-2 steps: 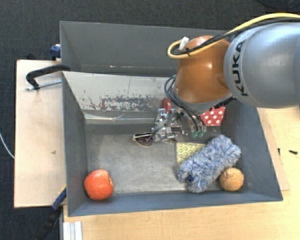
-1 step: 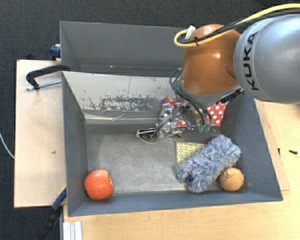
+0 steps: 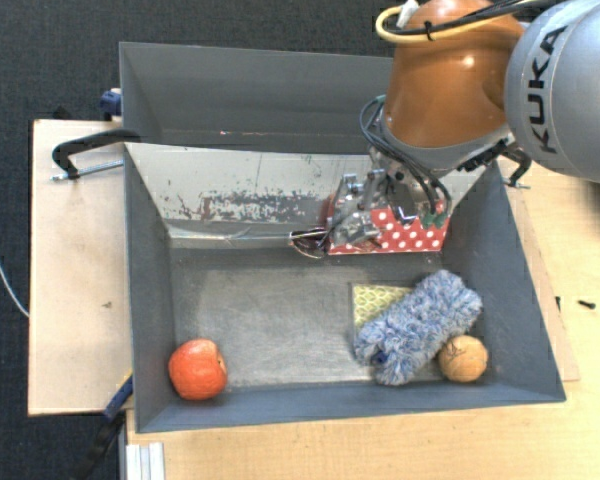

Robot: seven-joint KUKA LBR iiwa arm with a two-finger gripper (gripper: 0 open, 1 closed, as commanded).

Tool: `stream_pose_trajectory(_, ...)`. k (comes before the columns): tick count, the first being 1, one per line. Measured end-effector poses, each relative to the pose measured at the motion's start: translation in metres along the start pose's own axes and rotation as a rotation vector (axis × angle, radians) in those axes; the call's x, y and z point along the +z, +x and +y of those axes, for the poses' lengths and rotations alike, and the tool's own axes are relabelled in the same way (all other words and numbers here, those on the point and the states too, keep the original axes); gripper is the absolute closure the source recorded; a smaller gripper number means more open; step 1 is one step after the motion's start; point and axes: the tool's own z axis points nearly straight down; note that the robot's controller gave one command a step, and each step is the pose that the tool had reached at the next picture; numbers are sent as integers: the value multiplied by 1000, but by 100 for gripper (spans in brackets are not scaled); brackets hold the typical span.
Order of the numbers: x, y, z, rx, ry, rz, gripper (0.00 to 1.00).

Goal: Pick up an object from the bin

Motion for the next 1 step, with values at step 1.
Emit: stream_pose_trajectory(1,-30,5,-37,-73,1,-9,100)
